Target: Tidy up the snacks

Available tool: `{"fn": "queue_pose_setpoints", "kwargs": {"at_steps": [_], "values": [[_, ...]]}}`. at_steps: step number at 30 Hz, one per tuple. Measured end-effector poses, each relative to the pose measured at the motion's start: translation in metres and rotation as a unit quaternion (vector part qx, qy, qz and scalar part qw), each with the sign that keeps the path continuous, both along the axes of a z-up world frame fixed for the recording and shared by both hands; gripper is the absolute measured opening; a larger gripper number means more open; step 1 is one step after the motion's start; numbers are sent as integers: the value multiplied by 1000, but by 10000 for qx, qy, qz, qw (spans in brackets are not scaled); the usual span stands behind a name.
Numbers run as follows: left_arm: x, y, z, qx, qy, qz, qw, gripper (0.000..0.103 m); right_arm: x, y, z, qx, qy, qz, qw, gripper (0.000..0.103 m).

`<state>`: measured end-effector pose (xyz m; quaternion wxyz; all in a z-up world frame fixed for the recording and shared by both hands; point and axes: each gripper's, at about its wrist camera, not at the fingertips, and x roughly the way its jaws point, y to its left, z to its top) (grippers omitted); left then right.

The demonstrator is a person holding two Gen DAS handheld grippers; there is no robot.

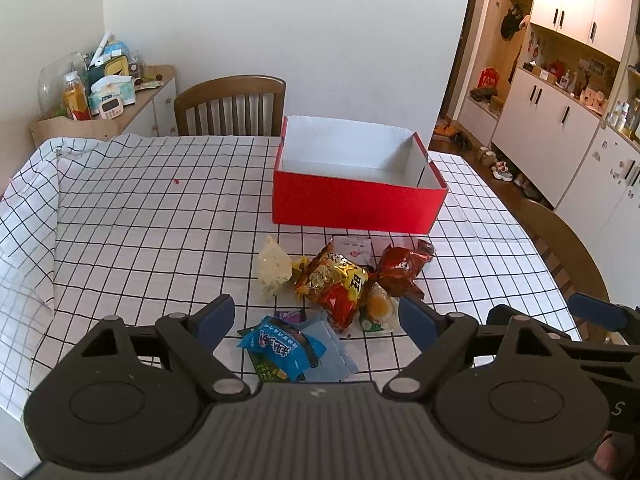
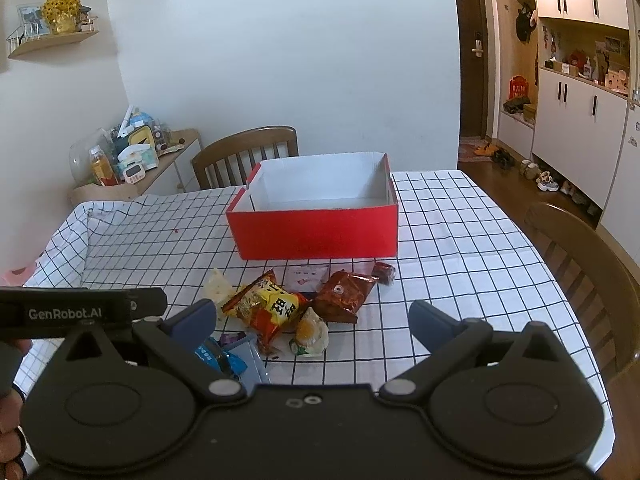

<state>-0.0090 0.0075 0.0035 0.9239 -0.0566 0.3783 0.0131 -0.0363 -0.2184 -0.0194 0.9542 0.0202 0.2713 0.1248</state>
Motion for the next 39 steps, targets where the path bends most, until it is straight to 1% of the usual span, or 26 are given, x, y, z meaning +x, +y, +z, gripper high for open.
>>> {"fn": "queue_pose_setpoints", "kwargs": {"at_steps": [5,7,11,12,13,16,18,20,21,25,28,34,36,39], "values": [[0,-2,-3,5,48,-21,10000,89,-1,-1,-2,2,6,-3,10000,103],[0,-3,-4,-2,67,-38,10000,89,-1,-2,-3,-28,157,-19,9999,103],[1,-3,-7,-3,102,-55,9999,89,-1,-2,-3,-56,111,-31,9999,103],[1,-3,-7,-13,114,-62,9999,89,-1,-2,-3,-127,98,-38,9999,103],[2,-3,-8,-15,127,-67,9999,89,-1,-3,-4,-19,149,-34,9999,103],[3,-3,-8,-11,146,-68,9999,89,1,-3,-5,14,159,-32,9999,103],[4,-2,-9,-8,168,-53,9998,89,2,0,-4,-98,223,-21,9997,103],[6,-1,-10,-16,197,-34,9998,89,5,1,-5,-59,230,15,9997,103],[7,-1,-12,-20,215,-26,9998,89,6,1,-5,-134,228,26,9996,103],[14,2,-15,-59,281,0,9996,89,15,3,-7,-162,299,123,9993,103],[20,5,-20,-103,343,24,9994,89,24,5,-10,-233,322,88,9992,103],[40,11,-33,-223,666,91,9975,89,46,4,-22,-145,546,193,9982,102],[48,13,-37,-300,742,103,9967,89,53,3,-25,-141,589,253,9978,102],[61,17,-41,-330,812,190,9960,89,65,-3,-30,-90,775,253,9966,102]]}}
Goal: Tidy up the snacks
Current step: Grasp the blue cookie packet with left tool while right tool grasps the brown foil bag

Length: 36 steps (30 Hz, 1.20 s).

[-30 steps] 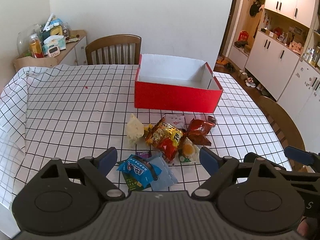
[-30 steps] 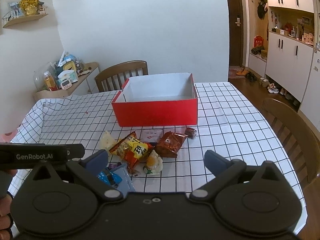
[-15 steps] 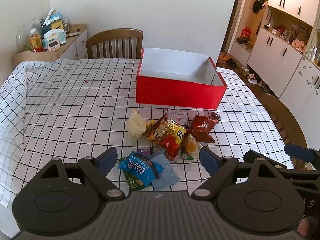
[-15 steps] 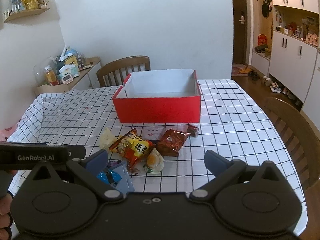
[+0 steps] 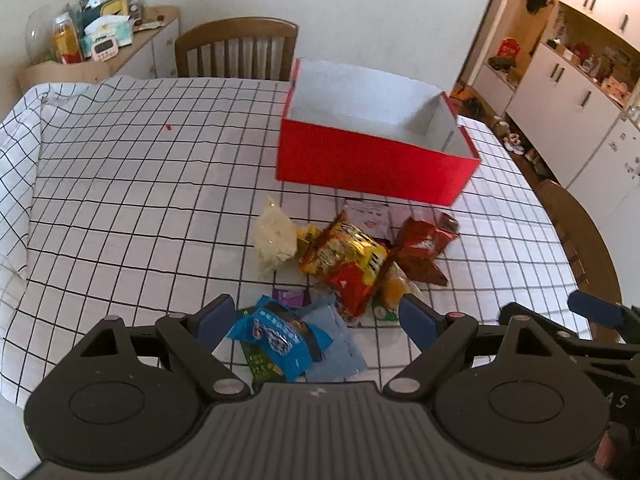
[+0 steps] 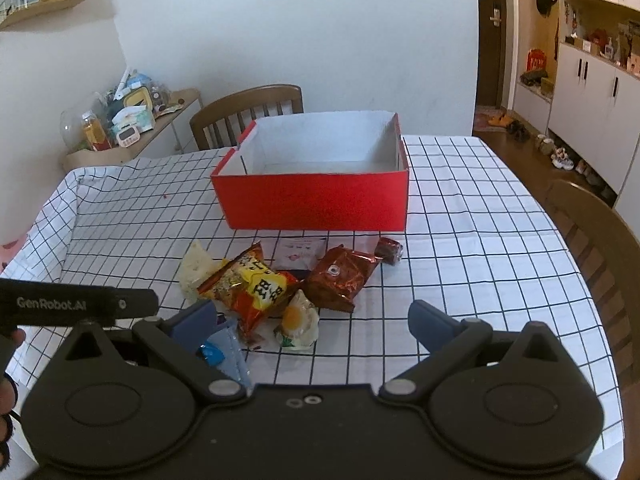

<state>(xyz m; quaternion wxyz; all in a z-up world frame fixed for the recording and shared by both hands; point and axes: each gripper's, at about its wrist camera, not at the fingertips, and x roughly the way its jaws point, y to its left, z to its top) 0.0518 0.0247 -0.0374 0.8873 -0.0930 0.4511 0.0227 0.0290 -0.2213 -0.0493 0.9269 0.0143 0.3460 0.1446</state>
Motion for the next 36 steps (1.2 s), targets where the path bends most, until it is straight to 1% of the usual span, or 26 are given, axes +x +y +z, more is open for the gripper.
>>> {"fn": "queue_pose_setpoints", "kwargs": {"at_steps": [5,7,12,14,17,22,26,28,30,32,33,36], "values": [[18,17,-11,23,190,367,9991,89,28,-9,-13,78,156,-102,9998,101],[22,23,-16,18,307,507,9982,89,39,-11,-21,37,256,-153,9995,98],[29,32,-31,-30,578,659,9961,89,61,-16,-39,198,566,-254,9979,95],[31,33,-40,-105,752,717,9945,89,71,-18,-44,256,665,-305,9970,94],[36,34,-53,-199,986,887,9910,89,87,-17,-50,281,795,-336,9959,89],[42,38,-70,-424,1291,1158,9839,89,118,-11,-62,419,1051,-345,9930,87],[47,44,-82,-670,1515,1464,9753,89,141,-3,-72,430,1241,-507,9900,85],[49,45,-87,-767,1569,1526,9727,89,149,0,-76,523,1334,-555,9881,83],[52,45,-92,-857,1636,1558,9704,85,156,4,-80,575,1392,-522,9872,82],[54,44,-99,-962,1742,1559,9675,78,161,8,-84,557,1466,-551,9861,78],[55,43,-103,-977,1805,1582,9658,77,164,9,-87,570,1532,-587,9848,76],[57,40,-110,-1036,1874,1603,9635,70,171,9,-92,702,1678,-680,9810,73]]}}
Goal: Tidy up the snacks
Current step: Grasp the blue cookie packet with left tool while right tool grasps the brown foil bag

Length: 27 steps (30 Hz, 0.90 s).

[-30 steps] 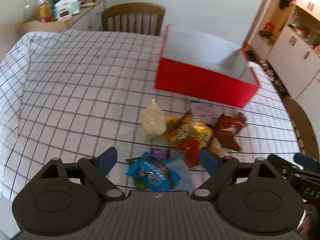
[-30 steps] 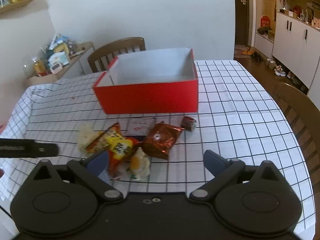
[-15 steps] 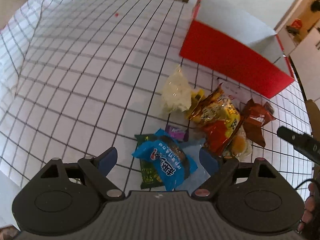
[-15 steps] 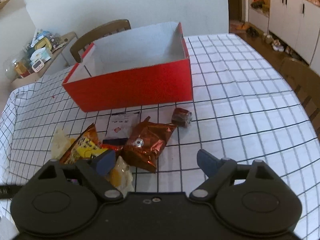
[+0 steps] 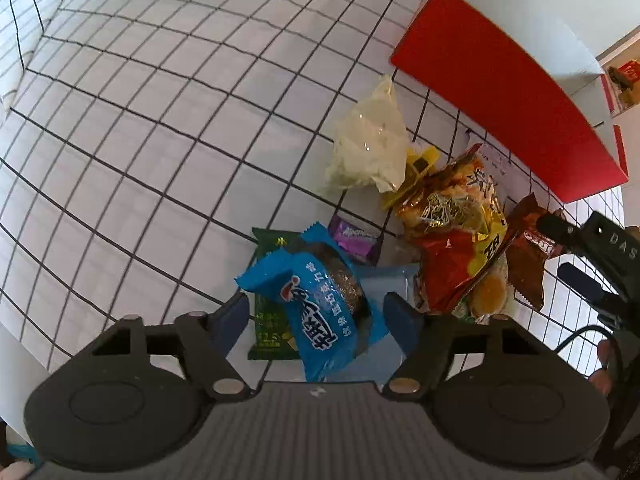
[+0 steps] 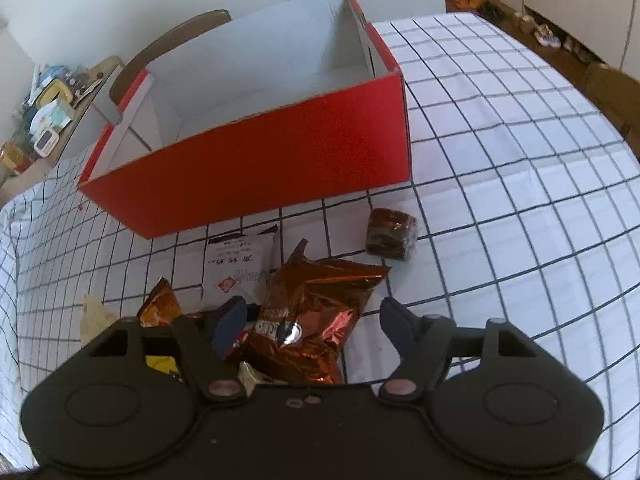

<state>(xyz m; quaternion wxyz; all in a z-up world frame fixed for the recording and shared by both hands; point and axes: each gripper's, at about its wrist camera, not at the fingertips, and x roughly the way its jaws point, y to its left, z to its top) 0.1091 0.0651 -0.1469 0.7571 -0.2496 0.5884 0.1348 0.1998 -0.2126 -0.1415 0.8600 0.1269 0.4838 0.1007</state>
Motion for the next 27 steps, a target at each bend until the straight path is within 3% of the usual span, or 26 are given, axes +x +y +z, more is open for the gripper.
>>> {"fn": "queue_pose_setpoints", "kwargs": {"at_steps": [9,11,22,27], "values": [[4,-8,-7,-33,0,-16,10000,57,13,1,-14,167,303,-232,9991,67],[4,-7,-8,-72,13,6,10000,49,14,3,-16,159,318,-215,9991,64],[-2,-3,-6,-129,-137,93,9998,43,12,-2,-15,175,148,-202,9995,45],[-9,1,2,-163,-287,148,9993,43,3,-10,-5,216,11,-211,9995,42]]}}
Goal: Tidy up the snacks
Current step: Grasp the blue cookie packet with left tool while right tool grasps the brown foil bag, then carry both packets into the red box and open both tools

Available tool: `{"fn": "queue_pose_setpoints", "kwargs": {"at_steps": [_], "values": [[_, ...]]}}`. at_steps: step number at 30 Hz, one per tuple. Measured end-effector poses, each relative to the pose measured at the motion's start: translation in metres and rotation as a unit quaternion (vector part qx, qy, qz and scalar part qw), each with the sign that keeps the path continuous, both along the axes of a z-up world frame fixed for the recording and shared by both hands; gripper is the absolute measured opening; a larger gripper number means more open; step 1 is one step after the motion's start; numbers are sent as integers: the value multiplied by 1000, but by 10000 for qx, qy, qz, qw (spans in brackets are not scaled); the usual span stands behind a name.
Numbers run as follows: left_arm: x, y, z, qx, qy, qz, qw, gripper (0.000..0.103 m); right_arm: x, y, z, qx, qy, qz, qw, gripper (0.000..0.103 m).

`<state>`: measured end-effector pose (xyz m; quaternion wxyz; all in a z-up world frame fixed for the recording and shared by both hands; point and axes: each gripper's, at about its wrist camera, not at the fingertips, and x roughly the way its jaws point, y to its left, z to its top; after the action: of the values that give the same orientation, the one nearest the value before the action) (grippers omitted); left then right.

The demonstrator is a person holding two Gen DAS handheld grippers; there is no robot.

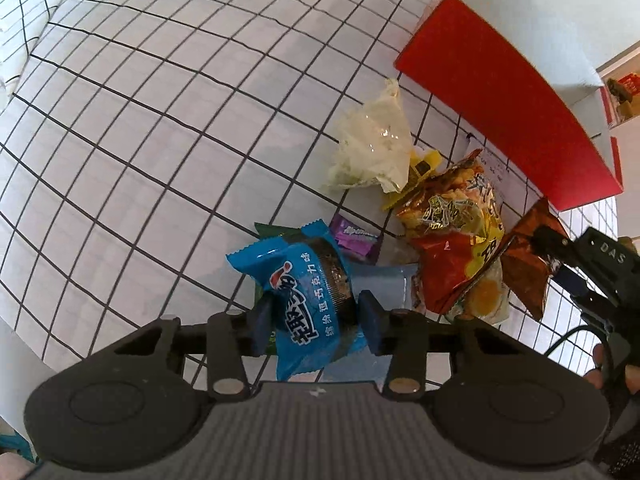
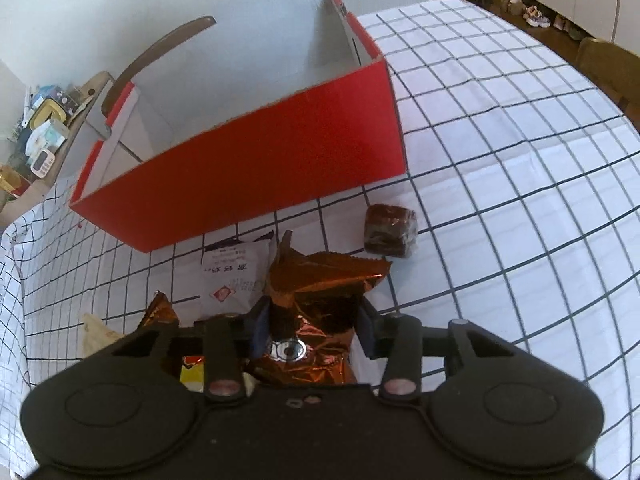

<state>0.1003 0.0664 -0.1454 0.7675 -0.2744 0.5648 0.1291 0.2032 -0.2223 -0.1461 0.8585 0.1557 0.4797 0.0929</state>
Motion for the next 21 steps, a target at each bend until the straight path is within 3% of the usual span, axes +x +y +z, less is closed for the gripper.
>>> {"fn": "queue_pose_setpoints", "kwargs": {"at_steps": [9,21], "values": [[-15,5,33,127,-509,-118,9986,43,-19,-12,31,143,-258,193,9994,42],[4,-2,88,473,-1155,-661,9900,43,-25,-13,80,177,-693,642,9954,42]]}}
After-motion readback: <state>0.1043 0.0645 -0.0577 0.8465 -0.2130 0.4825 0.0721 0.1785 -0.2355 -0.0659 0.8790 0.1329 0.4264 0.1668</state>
